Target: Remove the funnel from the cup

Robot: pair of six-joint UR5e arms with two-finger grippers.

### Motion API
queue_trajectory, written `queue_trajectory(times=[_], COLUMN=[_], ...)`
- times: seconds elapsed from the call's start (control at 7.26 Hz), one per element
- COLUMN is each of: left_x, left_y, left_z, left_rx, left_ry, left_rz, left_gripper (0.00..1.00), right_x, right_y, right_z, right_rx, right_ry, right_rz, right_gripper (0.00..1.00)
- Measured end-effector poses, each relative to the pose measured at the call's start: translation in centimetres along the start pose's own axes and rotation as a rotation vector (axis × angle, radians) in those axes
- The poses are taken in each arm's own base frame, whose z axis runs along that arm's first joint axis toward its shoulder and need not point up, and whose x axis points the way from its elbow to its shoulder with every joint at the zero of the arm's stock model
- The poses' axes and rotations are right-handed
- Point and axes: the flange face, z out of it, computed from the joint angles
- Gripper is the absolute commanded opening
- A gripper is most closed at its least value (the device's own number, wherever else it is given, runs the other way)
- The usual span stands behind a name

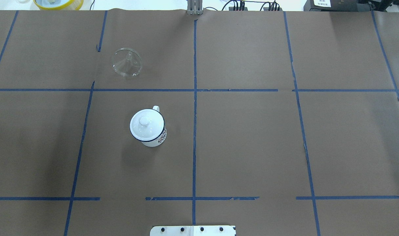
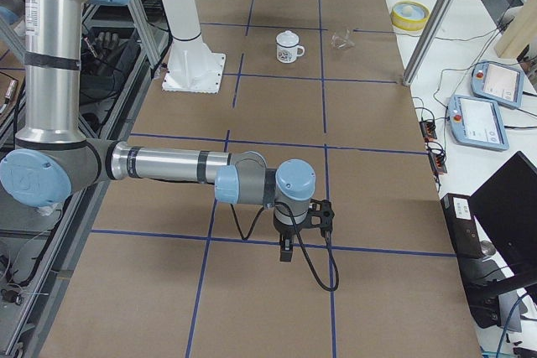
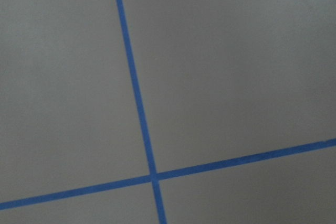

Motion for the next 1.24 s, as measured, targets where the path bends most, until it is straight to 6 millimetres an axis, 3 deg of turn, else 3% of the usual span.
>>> queue_trajectory(times=[0.14,0.55,1.24], left_x=[-1.3,-0.9,-0.1], left_y=[0.9,3.6,4.2], left_z=[-1.0,-3.8,-4.1], left_rx=[-0.030,-0.094,-0.111], left_ry=[-0.004,0.002,0.085], left_rz=[-0.016,-0.078,-0.005], left_gripper=[1.00,1.00,1.00], right_x=[0.0,0.0,0.0], right_y=[0.0,0.0,0.0], right_z=[0.0,0.0,0.0], right_rx=[0.000,0.000,0.000], right_ry=[0.000,0.000,0.000], right_rz=[0.000,0.000,0.000], right_gripper=[1.00,1.00,1.00])
